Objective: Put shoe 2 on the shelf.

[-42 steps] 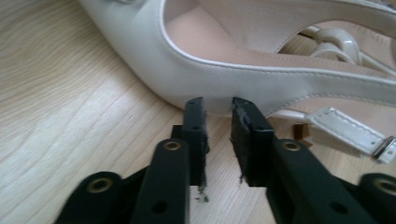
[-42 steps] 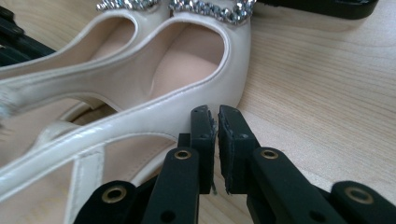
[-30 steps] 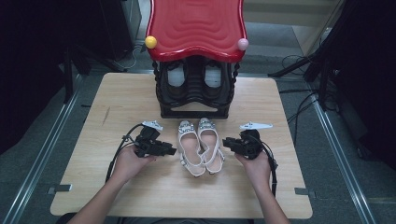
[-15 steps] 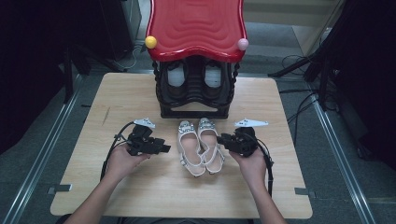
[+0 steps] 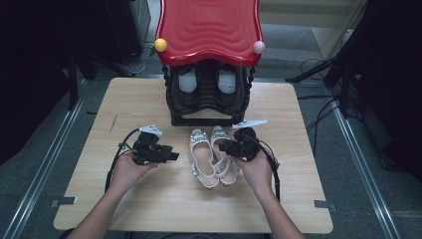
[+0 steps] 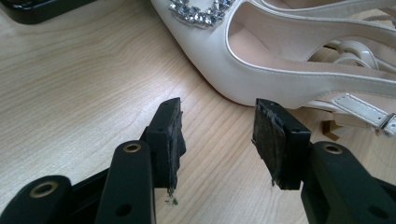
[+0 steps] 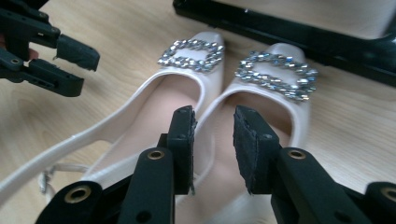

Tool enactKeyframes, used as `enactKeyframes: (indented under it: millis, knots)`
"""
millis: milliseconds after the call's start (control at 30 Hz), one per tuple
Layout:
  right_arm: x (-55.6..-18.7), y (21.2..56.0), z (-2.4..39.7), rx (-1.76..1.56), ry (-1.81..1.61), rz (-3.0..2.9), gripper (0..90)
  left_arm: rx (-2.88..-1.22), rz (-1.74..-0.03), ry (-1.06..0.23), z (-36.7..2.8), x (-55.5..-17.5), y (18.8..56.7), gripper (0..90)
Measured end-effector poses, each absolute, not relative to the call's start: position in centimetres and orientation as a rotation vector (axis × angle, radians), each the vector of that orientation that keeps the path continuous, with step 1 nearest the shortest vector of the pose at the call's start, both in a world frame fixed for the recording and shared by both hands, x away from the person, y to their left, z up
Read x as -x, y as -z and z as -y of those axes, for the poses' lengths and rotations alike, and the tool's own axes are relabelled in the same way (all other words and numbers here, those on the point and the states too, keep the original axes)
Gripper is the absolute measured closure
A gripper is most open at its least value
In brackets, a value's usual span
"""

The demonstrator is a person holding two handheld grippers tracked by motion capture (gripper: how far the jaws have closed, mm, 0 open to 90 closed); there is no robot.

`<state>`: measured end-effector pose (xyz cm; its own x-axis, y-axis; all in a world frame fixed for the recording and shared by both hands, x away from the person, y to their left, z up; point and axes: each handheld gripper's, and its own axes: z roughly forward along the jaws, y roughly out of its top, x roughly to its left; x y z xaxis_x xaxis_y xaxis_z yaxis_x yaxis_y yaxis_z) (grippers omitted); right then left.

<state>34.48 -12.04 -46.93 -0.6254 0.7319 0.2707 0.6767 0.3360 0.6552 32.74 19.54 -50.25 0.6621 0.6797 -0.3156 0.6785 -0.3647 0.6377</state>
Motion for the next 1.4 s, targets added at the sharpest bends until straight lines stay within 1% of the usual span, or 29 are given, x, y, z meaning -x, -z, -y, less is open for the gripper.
enactKeyframes:
  millis: [267, 433, 567, 800, 1000, 1200, 1400]
  knots:
    - [-35.7, 46.5, 9.1, -1.34, -1.015, -2.643, 63.2, -2.113, -1.048, -0.01, -19.6, -32.8, 50.3, 52.6]
    - [-36.0, 46.7, 7.9, -1.361, -0.915, -2.677, 56.7, -2.111, -1.051, -0.011, -19.7, -32.8, 50.4, 52.6]
    - [-36.2, 47.3, 7.4, -1.372, -0.818, -2.697, 56.3, -2.11, -1.055, -0.01, -19.7, -32.9, 50.4, 52.7]
    - [-36.3, 47.8, 7.2, -1.408, -0.762, -2.734, 59.5, -2.115, -1.055, -0.012, -19.7, -32.9, 50.4, 52.6]
    - [-36.1, 48.6, 6.7, -1.397, -0.623, -2.79, 61.6, -2.11, -1.058, -0.013, -19.8, -32.9, 50.4, 52.2]
    - [-35.9, 48.5, 6.4, -1.362, -0.583, -2.8, 67.6, -2.104, -1.07, -0.02, -20.0, -33.0, 50.4, 51.1]
    - [-36.7, 48.4, 7.1, -1.425, -0.638, -2.807, 79.1, -2.103, -1.074, -0.026, -20.1, -33.0, 50.5, 50.5]
